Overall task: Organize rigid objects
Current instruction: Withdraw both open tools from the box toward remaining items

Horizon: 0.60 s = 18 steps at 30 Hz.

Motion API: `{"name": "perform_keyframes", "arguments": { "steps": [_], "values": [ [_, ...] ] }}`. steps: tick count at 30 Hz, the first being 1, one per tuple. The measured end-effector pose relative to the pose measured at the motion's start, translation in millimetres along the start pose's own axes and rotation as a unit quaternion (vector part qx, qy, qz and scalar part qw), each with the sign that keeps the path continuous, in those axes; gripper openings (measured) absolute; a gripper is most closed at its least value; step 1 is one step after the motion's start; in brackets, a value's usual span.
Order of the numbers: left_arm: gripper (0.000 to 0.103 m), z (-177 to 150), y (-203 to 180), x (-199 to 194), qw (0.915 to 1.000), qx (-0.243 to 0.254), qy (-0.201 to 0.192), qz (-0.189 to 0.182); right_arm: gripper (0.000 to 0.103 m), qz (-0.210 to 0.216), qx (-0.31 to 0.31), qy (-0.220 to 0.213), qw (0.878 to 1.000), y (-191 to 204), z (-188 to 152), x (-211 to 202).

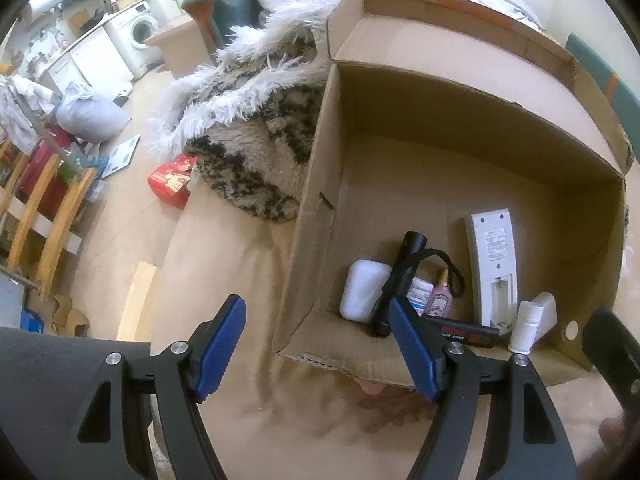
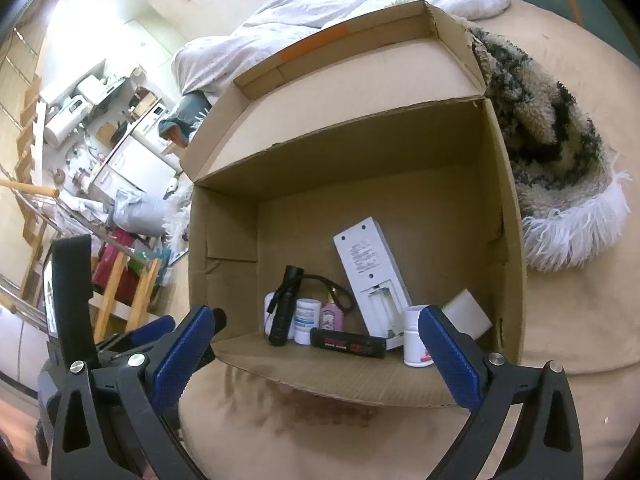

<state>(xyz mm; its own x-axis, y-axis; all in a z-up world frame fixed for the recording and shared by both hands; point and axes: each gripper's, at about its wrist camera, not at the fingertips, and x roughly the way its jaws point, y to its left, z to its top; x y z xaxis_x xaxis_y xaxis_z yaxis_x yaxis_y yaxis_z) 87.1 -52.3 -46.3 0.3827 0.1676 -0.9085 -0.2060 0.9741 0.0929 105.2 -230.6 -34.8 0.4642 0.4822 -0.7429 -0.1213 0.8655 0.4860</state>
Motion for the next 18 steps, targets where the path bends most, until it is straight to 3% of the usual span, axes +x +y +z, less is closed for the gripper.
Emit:
{"name": "perform_keyframes", "arguments": {
  "steps": [10, 18],
  "values": [
    [0.072, -13, 3, -9, 0.9994, 0.021, -0.007, -0.024, 0.103, -0.028, -0.015, -0.014, 0.999, 0, -8, -15],
    [0.072, -30, 6, -26, 0.9968, 0.059, -0.032, -0.043, 0.103, -0.034, -0.014, -0.016, 0.999, 1, -36, -32]
  ]
}}
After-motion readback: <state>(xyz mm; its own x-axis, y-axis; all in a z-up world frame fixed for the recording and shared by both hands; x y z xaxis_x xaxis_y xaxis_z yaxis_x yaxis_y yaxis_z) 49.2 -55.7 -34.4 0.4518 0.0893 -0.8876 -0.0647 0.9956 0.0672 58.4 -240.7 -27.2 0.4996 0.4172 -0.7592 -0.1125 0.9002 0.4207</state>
